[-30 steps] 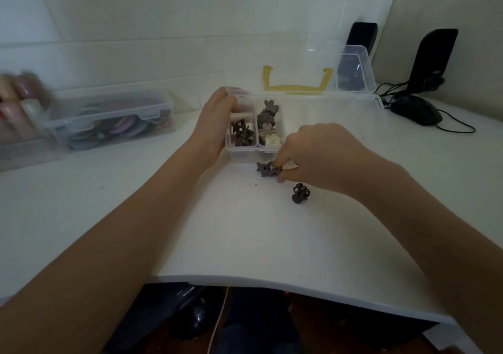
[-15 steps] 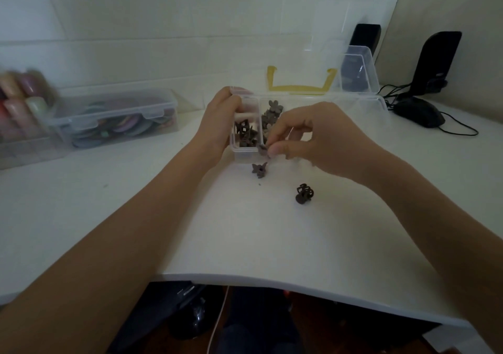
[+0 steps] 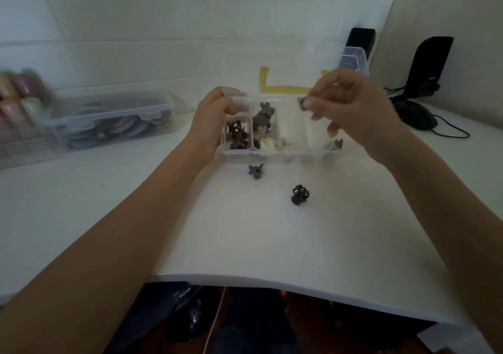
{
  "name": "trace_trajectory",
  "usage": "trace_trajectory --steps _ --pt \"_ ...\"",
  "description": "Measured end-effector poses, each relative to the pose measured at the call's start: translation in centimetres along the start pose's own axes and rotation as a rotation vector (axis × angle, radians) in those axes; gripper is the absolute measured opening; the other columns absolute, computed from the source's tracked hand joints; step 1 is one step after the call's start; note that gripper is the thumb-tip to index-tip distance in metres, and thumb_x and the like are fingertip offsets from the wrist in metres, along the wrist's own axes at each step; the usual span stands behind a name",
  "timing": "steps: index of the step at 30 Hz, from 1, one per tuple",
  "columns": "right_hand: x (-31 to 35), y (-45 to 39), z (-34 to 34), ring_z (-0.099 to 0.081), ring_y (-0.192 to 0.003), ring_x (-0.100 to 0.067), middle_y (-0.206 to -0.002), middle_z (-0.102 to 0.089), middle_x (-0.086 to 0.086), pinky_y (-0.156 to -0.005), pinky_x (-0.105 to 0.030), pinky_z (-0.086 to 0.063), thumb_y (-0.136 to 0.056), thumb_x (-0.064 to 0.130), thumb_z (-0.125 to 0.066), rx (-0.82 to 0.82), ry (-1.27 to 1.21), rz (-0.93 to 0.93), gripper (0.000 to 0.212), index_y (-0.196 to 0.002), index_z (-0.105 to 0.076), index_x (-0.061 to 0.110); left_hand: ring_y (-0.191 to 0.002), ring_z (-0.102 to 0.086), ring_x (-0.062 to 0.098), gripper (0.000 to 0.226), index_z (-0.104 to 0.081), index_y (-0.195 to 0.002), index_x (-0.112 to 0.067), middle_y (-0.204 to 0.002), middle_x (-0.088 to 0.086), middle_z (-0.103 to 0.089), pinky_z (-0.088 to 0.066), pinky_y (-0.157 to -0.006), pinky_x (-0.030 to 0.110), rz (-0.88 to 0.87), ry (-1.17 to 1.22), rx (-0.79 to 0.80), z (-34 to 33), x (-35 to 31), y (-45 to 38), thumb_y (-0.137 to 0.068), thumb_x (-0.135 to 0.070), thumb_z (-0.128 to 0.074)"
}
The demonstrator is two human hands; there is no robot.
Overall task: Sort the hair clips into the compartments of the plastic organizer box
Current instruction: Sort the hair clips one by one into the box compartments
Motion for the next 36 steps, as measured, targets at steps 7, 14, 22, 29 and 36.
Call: trace_trajectory --steps 7,14,22,29,36 --pt "1.6 0.3 2.0 -0.063 -0.061 -0.019 -0.074 -0.073 0.01 -0.056 -0.025 -0.051 -0.079 0.021 -0.073 -0.054 0.272 0.113 0.02 -0.074 -0.065 0.003 -0.078 -0.056 0.027 0.031 -0.062 -0.064 -0.018 -0.076 0.005 -0.06 -0.042 -0.071 0.036 -0.018 0.101 -0.053 1.6 -0.1 -0.7 -0.046 -0.006 -0.039" --pt "1.5 0.7 1.5 -0.048 -0.057 -0.012 -0.069 -0.068 0.013 -0.075 -0.034 -0.051 -0.078 0.027 -0.073 0.083 0.601 0.114 0.014 -0.072 -0.069 0.014 -0.067 -0.053 0.025 0.029 -0.062 -0.057 -0.02 -0.066 0.001 -0.059 -0.036 -0.062 0.029 -0.003 0.083 -0.064 2.2 0.1 -0.8 -0.044 -0.008 -0.039" --pt "3.2 0.9 1.6 -0.038 -0.051 -0.007 -0.058 -0.043 0.01 -0.048 -0.023 -0.029 -0.077 0.035 -0.071 0.006 0.924 0.166 0.011 -0.071 -0.068 0.027 -0.063 -0.054 0.02 0.03 -0.062 -0.05 -0.018 -0.057 -0.003 -0.06 -0.039 -0.065 0.028 -0.02 0.165 -0.009 2.2 -0.2 -0.9 -0.045 -0.005 -0.036" --pt "0.8 0.8 -0.6 -0.048 -0.062 -0.014 -0.065 -0.054 0.008 -0.058 -0.027 -0.035 -0.08 0.04 -0.066 0.119 1.207 0.072 0.011 -0.085 -0.074 0.033 -0.06 -0.052 0.019 0.027 -0.058 -0.05 -0.016 -0.057 -0.001 -0.057 -0.041 -0.061 0.027 -0.043 0.24 0.041 1.4 -0.2 -1.1 -0.049 -0.003 -0.035" --pt "4.0 1.7 -1.2 -0.026 -0.036 -0.009 -0.039 -0.033 0.008 -0.044 -0.011 -0.028 -0.077 0.037 -0.07 0.256 0.596 0.176 0.015 -0.073 -0.072 0.022 -0.063 -0.054 0.02 0.028 -0.06 -0.051 -0.019 -0.061 -0.001 -0.06 -0.039 -0.064 0.028 0.004 0.183 0.032 1.6 0.1 -1.0 -0.026 -0.013 -0.048"
Point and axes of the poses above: each hand's wrist, its own y-axis away from the middle knuckle, its own z-axis out of the back of the hand, x = y × z, the point moved 9 cm from there along -y, towards the middle knuckle
